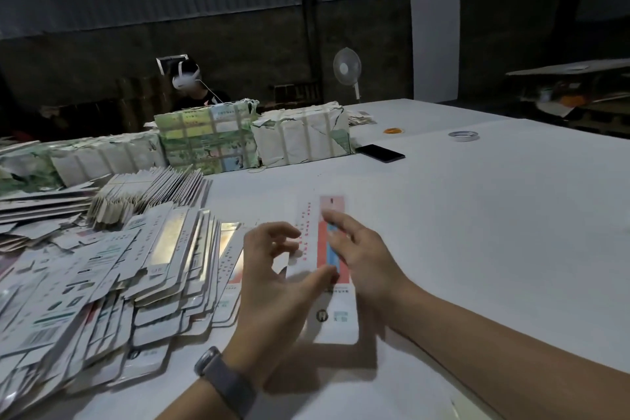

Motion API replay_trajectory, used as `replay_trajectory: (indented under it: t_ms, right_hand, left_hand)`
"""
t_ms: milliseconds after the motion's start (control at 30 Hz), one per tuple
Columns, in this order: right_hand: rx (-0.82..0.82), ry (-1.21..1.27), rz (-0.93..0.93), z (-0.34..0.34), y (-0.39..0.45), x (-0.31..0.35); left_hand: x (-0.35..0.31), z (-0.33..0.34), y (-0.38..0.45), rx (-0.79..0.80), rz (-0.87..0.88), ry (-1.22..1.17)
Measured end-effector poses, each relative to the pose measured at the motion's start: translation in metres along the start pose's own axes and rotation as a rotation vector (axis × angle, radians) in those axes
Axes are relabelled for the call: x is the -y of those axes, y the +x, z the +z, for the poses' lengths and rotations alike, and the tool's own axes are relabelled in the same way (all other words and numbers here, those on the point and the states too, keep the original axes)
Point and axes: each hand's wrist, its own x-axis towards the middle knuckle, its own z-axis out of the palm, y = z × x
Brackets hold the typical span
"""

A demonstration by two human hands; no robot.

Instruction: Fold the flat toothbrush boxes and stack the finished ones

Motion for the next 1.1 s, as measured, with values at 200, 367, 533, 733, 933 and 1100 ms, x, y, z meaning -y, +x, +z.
replay_trajectory:
  t_ms: [200, 367, 533, 733, 933, 1100]
  right_hand:
    - [0.075, -0.028, -0.075, 0.001, -0.005, -0.002]
    - [0.13, 0.0, -0.075, 0.002, -0.005, -0.002]
    - [0.115, 0.094, -0.004, -0.006, -0.003, -0.001]
    - [0.25, 0.201, 0.042, -0.008, -0.001, 0.0]
    - [0.274, 0.185, -0.016, -0.009, -0.001, 0.0]
    - [0.218, 0.067, -0.05, -0.005, -0.005, -0.002]
  left_hand:
    - [0.003, -0.01, 0.007, -0.015, -0.425, -0.287]
    - [0.001, -0.019, 0.01, 0.138, -0.541, -0.361]
    - [0.005, -0.018, 0.009, 0.17, -0.566, -0.413]
    - [0.009, -0.013, 0.008, 0.222, -0.496, -0.323]
    - [0.003, -0.007, 0.004, 0.231, -0.421, -0.242]
    - [-0.002, 0.001, 0.0, 0.234, -0.44, -0.28]
